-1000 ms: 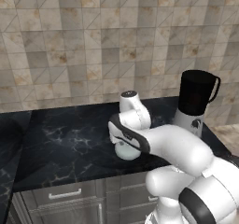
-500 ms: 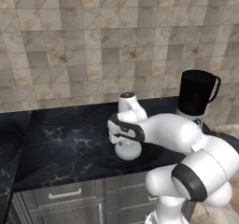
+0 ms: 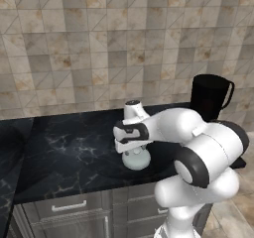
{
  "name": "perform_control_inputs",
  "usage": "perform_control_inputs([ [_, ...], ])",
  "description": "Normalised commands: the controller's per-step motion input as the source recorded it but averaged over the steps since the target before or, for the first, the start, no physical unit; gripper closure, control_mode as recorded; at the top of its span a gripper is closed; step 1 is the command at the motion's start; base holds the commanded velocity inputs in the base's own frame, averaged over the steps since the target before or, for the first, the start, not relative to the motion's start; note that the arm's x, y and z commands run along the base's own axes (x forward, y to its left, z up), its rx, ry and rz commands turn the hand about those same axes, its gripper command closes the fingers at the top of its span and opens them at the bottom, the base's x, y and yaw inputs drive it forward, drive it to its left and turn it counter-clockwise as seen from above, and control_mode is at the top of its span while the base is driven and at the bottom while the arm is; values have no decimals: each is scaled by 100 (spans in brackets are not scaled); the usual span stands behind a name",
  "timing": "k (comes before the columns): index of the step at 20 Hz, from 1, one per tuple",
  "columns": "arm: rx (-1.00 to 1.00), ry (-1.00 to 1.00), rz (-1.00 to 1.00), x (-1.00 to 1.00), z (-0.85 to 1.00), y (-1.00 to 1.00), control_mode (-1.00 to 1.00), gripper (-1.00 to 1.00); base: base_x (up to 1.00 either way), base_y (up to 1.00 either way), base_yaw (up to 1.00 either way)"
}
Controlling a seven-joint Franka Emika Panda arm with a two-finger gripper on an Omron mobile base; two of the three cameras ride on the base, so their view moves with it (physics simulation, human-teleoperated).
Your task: Open the blender lid, put the apple in the blender, close the lid, and start the blender.
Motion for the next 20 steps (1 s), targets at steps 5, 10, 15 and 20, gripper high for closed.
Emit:
perform_control_inputs([
  [5, 1, 1, 1, 5, -14, -2, -100, -100, 0, 0, 0],
  [10, 3, -1, 0, -7, -13, -9, -100, -100, 0, 0, 0],
  [15, 3, -3, 0, -27, -13, -8, -100, -100, 0, 0, 0],
  [20, 2, -2, 0, -23, -20, -2, -100, -100, 0, 0, 0],
])
